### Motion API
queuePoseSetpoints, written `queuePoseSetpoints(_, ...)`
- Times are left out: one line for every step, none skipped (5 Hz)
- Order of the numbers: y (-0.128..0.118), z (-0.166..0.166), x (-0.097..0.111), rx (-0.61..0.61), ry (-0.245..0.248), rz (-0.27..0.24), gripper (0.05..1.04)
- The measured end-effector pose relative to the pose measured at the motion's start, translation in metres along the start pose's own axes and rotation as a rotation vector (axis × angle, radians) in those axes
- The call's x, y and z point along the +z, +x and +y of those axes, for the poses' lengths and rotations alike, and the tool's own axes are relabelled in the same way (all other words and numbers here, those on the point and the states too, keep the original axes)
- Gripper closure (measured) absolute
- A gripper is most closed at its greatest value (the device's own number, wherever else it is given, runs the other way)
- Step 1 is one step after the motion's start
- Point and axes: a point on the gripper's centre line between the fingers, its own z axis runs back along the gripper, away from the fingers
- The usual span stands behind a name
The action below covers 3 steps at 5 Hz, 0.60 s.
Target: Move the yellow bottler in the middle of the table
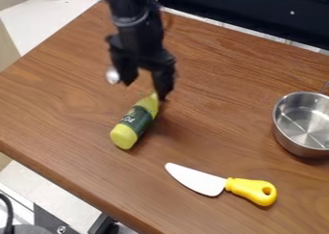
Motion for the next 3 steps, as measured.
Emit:
queuePoseSetpoints(0.026, -0.012, 0.012, 0.065, 0.019, -0.014, 0.085)
queuePoseSetpoints(0.045, -0.024, 0.006, 0.109, 0.036, 0.019, 0.085)
queuePoseSetpoints(0.058, -0.031, 0.011, 0.149, 0.023, 0.004, 0.085)
